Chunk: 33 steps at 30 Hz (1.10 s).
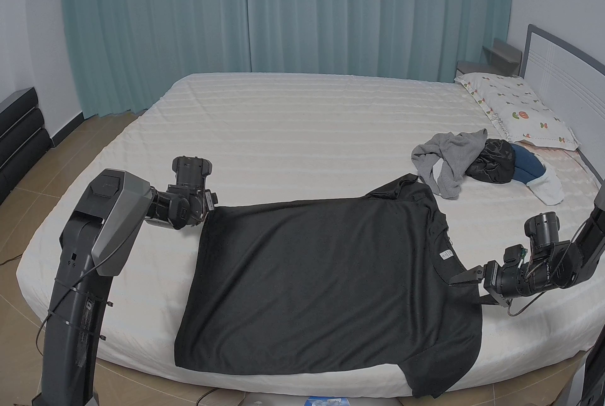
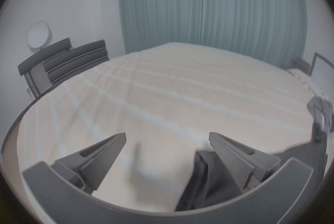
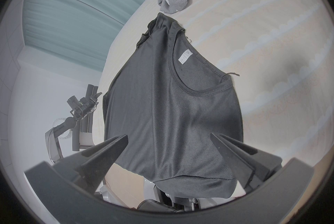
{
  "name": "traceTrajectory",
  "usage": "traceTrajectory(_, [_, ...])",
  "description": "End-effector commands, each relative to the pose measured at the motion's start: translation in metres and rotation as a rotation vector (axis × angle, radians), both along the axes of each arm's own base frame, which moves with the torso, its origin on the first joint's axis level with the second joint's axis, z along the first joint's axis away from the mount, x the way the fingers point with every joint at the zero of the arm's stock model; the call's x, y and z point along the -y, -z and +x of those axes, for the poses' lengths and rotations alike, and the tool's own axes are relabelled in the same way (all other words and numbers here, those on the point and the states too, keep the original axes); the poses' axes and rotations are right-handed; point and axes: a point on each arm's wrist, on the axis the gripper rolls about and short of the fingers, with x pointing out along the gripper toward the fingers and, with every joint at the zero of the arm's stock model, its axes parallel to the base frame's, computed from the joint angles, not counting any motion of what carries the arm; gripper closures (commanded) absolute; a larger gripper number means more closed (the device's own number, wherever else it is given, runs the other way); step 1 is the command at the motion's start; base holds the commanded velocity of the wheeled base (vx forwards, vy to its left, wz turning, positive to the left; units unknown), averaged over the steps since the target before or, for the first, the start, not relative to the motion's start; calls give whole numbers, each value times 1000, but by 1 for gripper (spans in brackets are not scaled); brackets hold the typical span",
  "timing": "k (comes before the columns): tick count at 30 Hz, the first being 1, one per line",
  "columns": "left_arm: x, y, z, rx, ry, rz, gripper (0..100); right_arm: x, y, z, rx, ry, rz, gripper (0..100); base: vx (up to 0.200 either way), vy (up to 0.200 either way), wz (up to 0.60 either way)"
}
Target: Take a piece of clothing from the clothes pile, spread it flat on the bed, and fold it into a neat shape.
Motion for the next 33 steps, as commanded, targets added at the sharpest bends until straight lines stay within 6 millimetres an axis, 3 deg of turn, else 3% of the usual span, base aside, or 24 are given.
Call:
traceTrajectory(1, [-26, -7, 19, 101, -77, -34, 0, 0, 0, 0, -1, 1, 0, 0, 0, 0, 0])
traceTrajectory(7, [-24, -10, 18, 122, -96, -105, 0, 0, 1, 0, -2, 1, 1, 0, 0, 0, 0])
traceTrajectory(20, [11, -21, 6, 16, 16, -479, 0, 1, 4, 1, -14, 3, 3, 0, 0, 0, 0])
traceTrajectory(33, [10, 3, 6, -33, 12, -479, 0, 0, 3, 2, -3, 2, 1, 0, 0, 0, 0])
